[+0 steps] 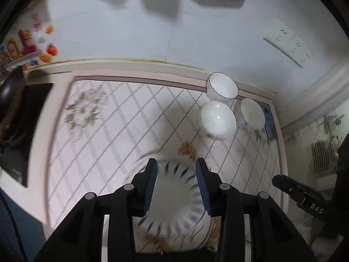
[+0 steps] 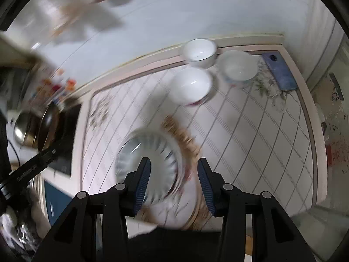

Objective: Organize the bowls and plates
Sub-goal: 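Move both tools to the white bowl and grip its rim from both sides, then lift the white bowl with both tools toward the plate stack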

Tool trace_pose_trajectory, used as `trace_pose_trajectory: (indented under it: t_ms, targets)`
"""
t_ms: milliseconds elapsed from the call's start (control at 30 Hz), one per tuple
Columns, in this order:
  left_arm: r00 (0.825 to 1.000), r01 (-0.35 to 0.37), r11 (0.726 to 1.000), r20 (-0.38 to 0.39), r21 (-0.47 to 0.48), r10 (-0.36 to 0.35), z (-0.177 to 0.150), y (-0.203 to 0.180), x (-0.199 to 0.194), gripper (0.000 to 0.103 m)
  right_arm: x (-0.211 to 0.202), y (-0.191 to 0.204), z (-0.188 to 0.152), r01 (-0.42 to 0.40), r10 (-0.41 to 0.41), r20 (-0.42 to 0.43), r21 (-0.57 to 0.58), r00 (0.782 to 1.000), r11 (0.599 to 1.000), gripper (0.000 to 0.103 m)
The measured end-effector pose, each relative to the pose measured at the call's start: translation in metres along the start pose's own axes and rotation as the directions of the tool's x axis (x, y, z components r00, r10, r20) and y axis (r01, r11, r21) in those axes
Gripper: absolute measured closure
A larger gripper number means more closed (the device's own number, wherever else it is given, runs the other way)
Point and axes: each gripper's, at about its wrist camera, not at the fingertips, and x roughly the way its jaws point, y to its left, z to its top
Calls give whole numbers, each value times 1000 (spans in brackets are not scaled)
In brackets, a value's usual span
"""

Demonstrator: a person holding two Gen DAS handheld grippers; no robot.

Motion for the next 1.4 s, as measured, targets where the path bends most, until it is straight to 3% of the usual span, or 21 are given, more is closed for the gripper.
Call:
trace_pose_trajectory:
  t_ms: [200, 367, 533, 600, 667, 733, 833, 1100, 1400]
  targets:
    - [992, 33, 997, -116, -73, -42, 50, -18, 97, 69, 70, -59, 72, -46, 50, -34, 113, 998, 993, 55]
    - [973, 49, 993, -220, -110, -72, 76, -31, 172, 69, 134, -86, 111, -72, 85, -83, 151, 993, 986, 55]
    - [957, 50, 994, -282, -96, -75, 87, -42, 214, 69, 190, -101, 136, -93, 120, -133, 192, 984, 977, 57]
    - [955, 35, 997, -293, -62, -51, 86, -46, 223, 71, 208, -104, 142, -96, 127, -148, 199, 981, 975, 66]
    - [956, 18, 999, -293, -26, -25, 85, -51, 227, 85, 224, -106, 146, -97, 131, -165, 198, 978, 975, 79]
    - [958, -4, 1000, -286, 8, 6, 84, -56, 228, 86, 234, -106, 146, -117, 152, -169, 204, 974, 972, 87]
    - [965, -29, 998, -259, 53, 42, 80, -61, 224, 89, 237, -102, 148, -107, 136, -158, 182, 978, 978, 87]
    - [972, -12, 996, -234, 87, 32, 66, -72, 200, 89, 233, -94, 142, -100, 125, -158, 159, 979, 982, 88]
    - [978, 58, 991, -206, 121, -32, 25, -97, 145, 89, 178, -96, 108, -98, 115, -140, 122, 983, 988, 88]
